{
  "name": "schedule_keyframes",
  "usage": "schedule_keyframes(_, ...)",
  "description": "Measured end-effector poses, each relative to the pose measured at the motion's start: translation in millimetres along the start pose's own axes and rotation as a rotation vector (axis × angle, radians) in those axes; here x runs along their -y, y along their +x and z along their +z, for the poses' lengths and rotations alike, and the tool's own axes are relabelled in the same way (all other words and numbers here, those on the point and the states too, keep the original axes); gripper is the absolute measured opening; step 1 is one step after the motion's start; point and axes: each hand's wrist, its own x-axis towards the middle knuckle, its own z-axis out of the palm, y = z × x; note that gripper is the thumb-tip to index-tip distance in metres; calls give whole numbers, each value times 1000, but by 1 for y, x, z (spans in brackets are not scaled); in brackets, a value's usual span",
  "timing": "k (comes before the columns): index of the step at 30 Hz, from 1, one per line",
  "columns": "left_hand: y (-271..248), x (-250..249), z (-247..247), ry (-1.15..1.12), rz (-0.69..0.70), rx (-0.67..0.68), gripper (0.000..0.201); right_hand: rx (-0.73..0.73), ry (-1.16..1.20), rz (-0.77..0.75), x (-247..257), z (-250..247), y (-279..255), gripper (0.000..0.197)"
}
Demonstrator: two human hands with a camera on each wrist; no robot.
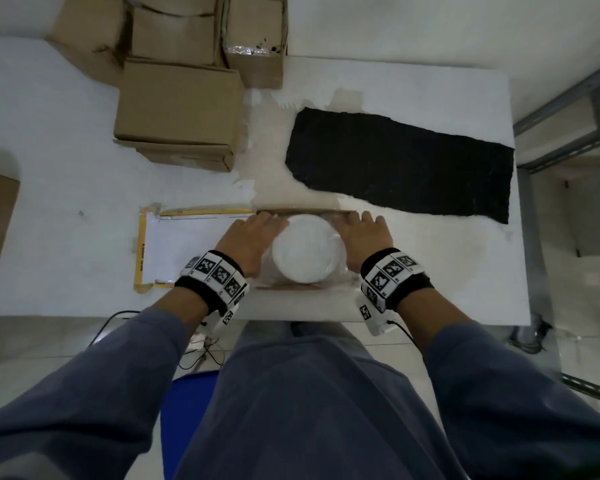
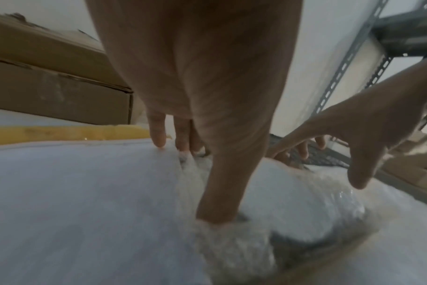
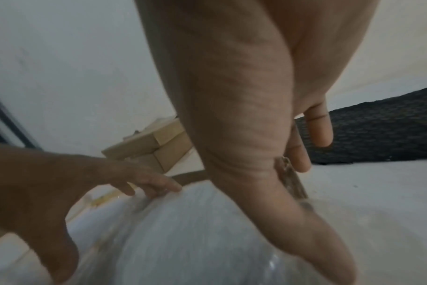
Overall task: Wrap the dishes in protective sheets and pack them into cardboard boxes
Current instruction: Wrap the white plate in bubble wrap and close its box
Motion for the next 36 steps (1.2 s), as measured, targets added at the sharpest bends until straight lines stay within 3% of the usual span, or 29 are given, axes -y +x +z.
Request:
schedule_keyframes(4, 0, -3, 5, 91, -3, 16, 136, 64, -69, -7, -3, 15, -4, 74)
schedule_keyframes(11, -2, -9, 16, 153, -33, -115, 120, 163, -49, -50, -18, 23, 3, 120)
schedule_keyframes(15, 1, -7, 27, 128, -50, -181, 114, 143, 19, -10, -13, 34, -1, 113)
schedule_keyframes(21, 0, -15, 27, 18, -90, -116, 110, 23, -27, 52, 1, 50, -3, 95)
schedule_keyframes(26, -1, -10, 31, -56, -37, -94, 108, 77, -9, 42, -2, 53, 1, 100)
schedule_keyframes(31, -10, 6, 22, -160, 63, -71, 109, 243, 127, 7, -9, 40, 3, 117)
schedule_keyframes(36, -8, 5, 28, -11, 60, -96, 104, 148, 74, 32, -4, 50, 2, 114)
